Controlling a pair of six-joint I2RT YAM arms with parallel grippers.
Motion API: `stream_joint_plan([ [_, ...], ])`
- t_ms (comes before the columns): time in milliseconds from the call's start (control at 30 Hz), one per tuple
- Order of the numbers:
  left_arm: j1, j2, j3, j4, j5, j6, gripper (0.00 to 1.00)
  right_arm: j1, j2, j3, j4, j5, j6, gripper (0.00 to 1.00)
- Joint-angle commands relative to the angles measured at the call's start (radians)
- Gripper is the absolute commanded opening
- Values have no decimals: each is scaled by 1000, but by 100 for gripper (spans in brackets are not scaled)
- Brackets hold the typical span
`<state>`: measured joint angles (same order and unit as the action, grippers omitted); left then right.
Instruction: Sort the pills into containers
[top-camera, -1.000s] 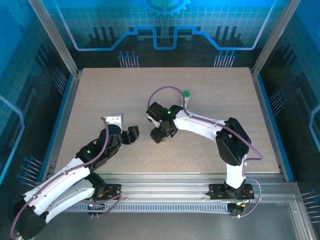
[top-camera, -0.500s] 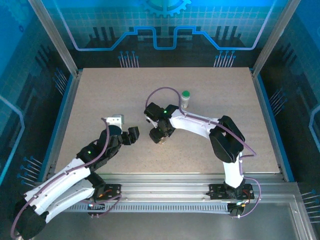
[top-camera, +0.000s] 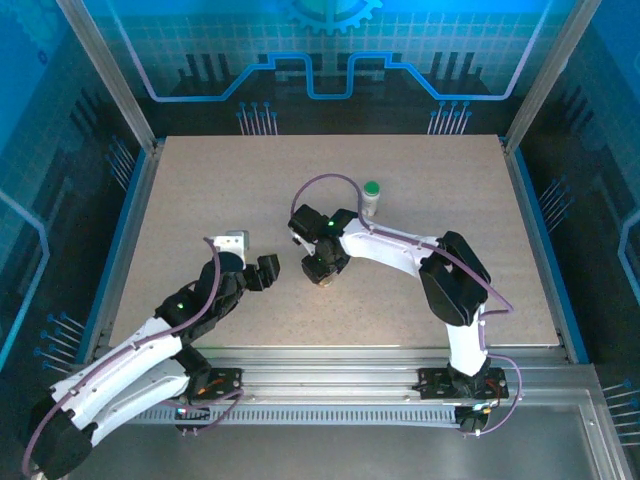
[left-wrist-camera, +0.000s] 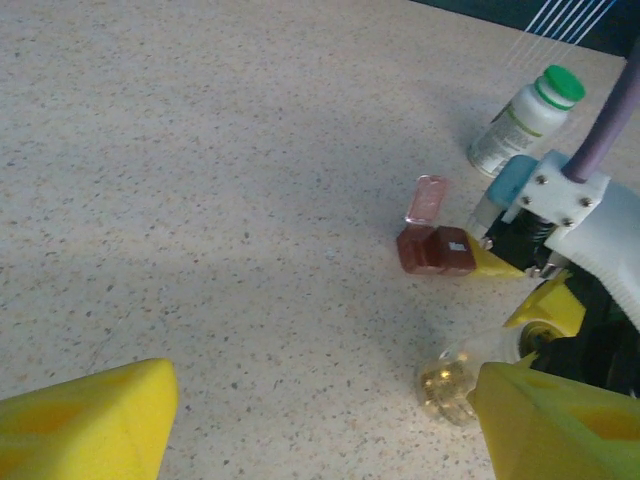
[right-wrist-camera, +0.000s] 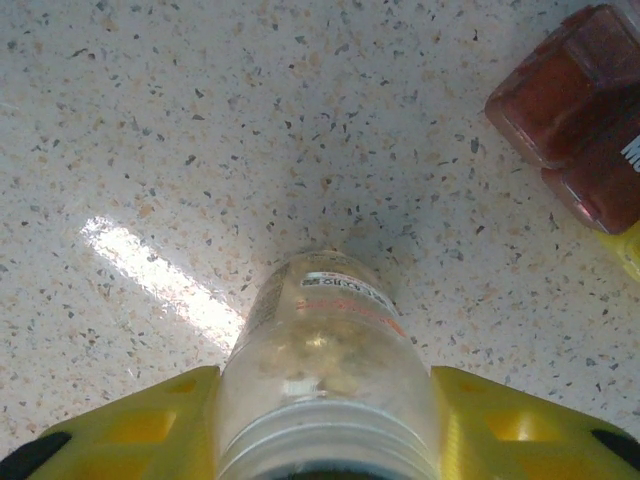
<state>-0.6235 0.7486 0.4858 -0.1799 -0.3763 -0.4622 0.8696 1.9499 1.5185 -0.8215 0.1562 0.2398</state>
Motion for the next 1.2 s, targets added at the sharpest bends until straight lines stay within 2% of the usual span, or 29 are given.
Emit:
stream_joint_plan([
  [0,5,2,-32,112,84,42,80,-16,-80,-15,-6,-48,3,45],
  [233,5,99,-51,375,317,137,82,-114,-257,-80,-14,-109,-12,43],
  [333,5,171,-56,521,439,254,83,-170,-356,-107,-33,-130,-23,43],
  [400,5,254,-65,674,568,330,84,-206,-418,-114,-52,-153,-28,43],
  [567,4,452,-74,1028,809,481,82,-261,-513,-98,-130,-175,-57,44],
  [667,2,539,-22,1049,933,608,83,-271,-553,-90,-174,-216,-91,44],
  [867,-11,618,76,983,1019,730,80,-280,-643,-131,-137,-380,-82,45],
  [1000,-45,645,114,927,992,790,79,-280,-658,-136,-100,-488,-62,45],
  [1167,-59,661,123,981,955,752,75,-281,-654,-135,-71,-542,-55,45],
])
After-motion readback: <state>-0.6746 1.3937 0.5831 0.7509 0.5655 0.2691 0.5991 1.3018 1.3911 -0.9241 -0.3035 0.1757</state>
